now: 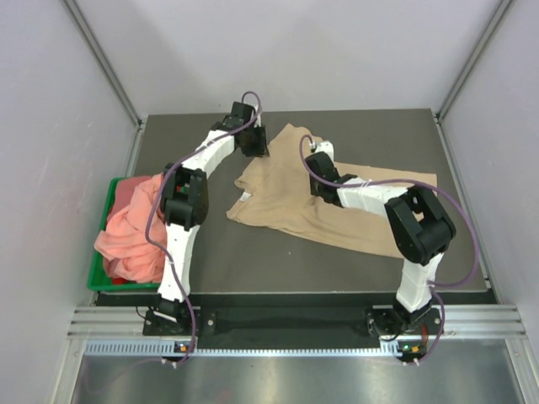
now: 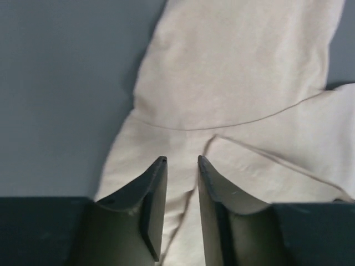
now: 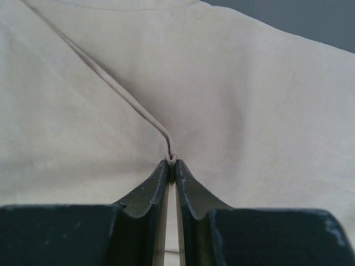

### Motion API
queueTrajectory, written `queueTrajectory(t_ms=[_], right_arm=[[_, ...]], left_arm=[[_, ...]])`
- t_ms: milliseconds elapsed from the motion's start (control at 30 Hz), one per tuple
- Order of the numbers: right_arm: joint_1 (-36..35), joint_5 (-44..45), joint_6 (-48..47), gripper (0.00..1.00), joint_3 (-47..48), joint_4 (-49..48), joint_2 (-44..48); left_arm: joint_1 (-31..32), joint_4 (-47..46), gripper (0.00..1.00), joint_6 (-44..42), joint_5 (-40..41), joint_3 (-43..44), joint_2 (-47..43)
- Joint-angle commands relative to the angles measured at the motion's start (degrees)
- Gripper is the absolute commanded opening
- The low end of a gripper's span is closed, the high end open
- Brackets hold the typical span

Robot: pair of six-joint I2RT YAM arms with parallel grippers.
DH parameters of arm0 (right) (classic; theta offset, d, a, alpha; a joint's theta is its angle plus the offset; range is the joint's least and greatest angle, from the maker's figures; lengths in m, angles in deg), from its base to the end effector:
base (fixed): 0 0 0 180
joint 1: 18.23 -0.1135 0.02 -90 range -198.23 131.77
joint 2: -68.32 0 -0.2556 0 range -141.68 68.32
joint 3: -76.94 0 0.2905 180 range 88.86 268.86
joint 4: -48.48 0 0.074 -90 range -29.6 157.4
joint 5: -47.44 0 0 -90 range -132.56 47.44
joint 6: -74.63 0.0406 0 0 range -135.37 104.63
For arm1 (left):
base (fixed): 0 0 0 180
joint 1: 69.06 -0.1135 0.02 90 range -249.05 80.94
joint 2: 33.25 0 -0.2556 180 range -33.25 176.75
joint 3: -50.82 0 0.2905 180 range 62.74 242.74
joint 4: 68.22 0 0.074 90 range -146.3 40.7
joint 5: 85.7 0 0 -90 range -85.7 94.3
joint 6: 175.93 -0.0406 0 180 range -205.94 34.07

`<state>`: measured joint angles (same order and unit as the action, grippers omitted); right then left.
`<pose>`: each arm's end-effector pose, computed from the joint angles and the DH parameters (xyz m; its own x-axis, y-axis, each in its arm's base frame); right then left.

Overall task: Fold and stack the t-shirts
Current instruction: Fold the tshirt

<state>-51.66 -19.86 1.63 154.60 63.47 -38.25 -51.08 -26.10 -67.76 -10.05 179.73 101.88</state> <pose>0.3654 0.2224 0.1408 -0.6341 -0.0954 -0.7673 -0.0949 0.9945 -0.0452 0.5346 -0.1841 0.1777 -0.8173 -0.0524 -0.5738 0.2114 0.8991 -0.3832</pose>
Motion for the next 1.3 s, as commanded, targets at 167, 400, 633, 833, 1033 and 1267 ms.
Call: queueTrajectory(t_ms=[167,400,633,833,1033,1267], right_arm=[[1.44,1.39,3.83,0.17,6.16,9.84,1.53],[1.35,-4.24,7.95,0.29,3.97,17.75,8.38],[1.53,-5.12,12.88,0.28,-3.85,23.19,17.34],[4.25,-6.08,17.63,0.26,-10.79,26.72,23.94],[7.94,-5.74,18.34,0.25,-16.69,26.64,25.88],[13.12,-3.98,17.72,0.24,-21.87,26.81,27.11]], left_arm=[[-0.49,17.94,0.40,-0.17,13.81,5.02,-7.41],[-0.40,17.72,0.38,4.32,10.31,-23.85,-22.52],[-0.49,13.84,0.38,4.50,7.14,-38.93,-32.47],[-0.49,13.66,0.36,6.17,9.24,-43.07,-35.02],[-0.49,9.62,0.38,6.44,5.30,-45.88,-36.26],[-0.49,9.00,0.31,6.08,8.10,-45.54,-32.83]])
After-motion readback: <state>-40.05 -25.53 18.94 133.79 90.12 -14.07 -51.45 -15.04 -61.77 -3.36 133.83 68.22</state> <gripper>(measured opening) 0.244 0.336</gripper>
